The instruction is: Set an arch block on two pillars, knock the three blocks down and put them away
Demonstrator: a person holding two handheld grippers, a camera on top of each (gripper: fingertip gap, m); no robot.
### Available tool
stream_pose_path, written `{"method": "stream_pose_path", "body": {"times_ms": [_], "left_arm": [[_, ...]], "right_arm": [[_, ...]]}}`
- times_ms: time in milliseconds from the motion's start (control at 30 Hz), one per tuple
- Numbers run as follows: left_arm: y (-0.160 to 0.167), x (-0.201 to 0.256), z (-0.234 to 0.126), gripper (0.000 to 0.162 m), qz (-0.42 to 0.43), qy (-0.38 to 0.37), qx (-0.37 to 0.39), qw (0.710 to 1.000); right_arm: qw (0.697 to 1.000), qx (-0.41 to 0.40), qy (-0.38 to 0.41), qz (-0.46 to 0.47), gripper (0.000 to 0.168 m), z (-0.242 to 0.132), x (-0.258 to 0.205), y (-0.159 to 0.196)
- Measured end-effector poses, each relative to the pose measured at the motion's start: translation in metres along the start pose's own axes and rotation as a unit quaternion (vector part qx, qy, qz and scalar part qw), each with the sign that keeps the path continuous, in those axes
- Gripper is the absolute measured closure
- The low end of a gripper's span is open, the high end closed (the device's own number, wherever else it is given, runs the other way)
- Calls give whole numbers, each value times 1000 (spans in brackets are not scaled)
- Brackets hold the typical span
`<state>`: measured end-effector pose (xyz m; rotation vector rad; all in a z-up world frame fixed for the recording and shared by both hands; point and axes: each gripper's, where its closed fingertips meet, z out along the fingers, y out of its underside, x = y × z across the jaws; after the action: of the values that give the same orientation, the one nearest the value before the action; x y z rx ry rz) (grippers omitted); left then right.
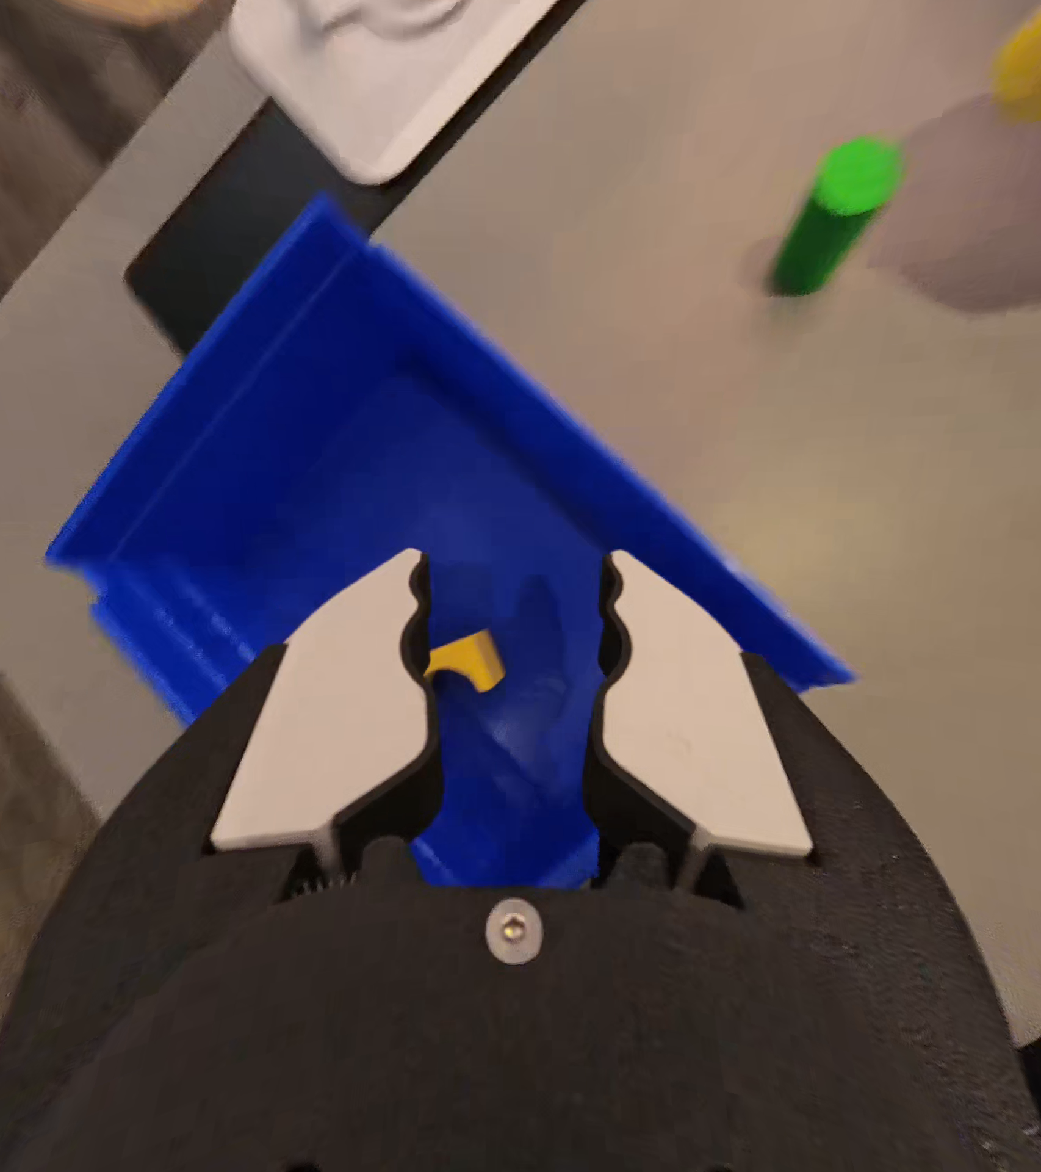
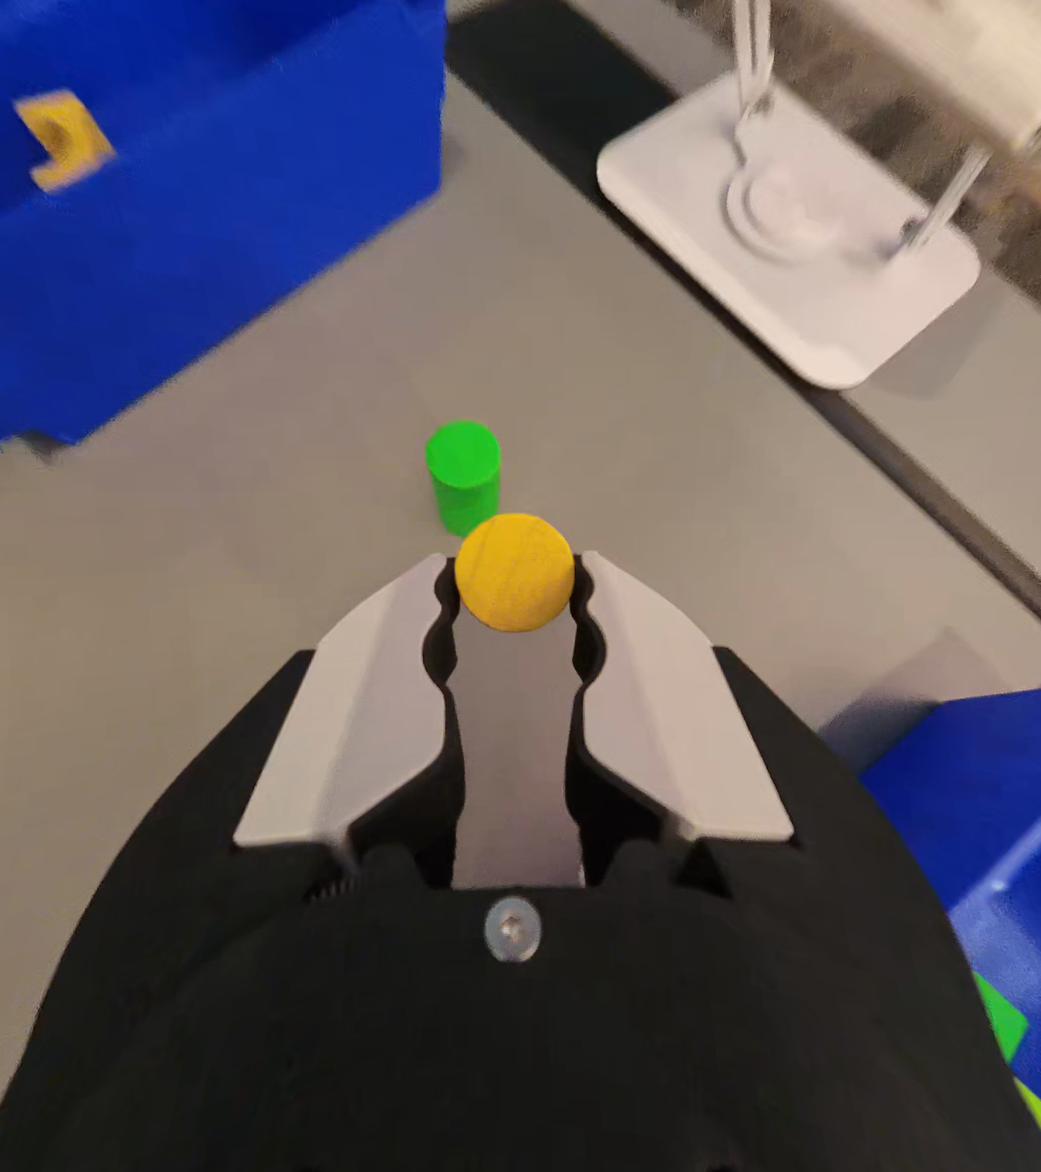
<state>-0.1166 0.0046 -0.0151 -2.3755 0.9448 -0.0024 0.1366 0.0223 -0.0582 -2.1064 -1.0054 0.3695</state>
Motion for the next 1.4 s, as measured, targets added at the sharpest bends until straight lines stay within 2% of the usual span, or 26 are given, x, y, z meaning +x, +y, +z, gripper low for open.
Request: {"method": "stream_pose_path", "body": {"times_ms": [133, 400, 567, 700, 800, 967, 1267, 1400], "left_arm": [[24, -19, 16, 110, -57, 23, -35, 997], [65, -25, 35, 97, -131, 65, -120, 982], [86, -30, 46, 87, -148, 45, -178, 972], [101, -25, 58, 86, -151, 53, -227, 961], [112, -31, 68, 83, -155, 29, -260, 953], [123, -39, 76, 77, -172, 2, -286, 943], [131, -37, 88, 82, -179, 17, -305, 935], [138, -36, 92, 89, -172, 18, -323, 930]], "right_arm": [[997, -70, 22, -5, 133, 32, 11, 29], [993, -114, 23, -9, 133, 49, 19, 45], [993, -114, 19, -16, 133, 53, 17, 43], [993, -114, 19, -22, 133, 56, 16, 41], [993, -111, 27, -26, 132, 57, 17, 39], [993, -87, 64, -43, 116, 52, 25, 29], [993, -81, 63, -52, 112, 45, 22, 25], [995, -64, 58, -45, 111, 36, 21, 18]]}}
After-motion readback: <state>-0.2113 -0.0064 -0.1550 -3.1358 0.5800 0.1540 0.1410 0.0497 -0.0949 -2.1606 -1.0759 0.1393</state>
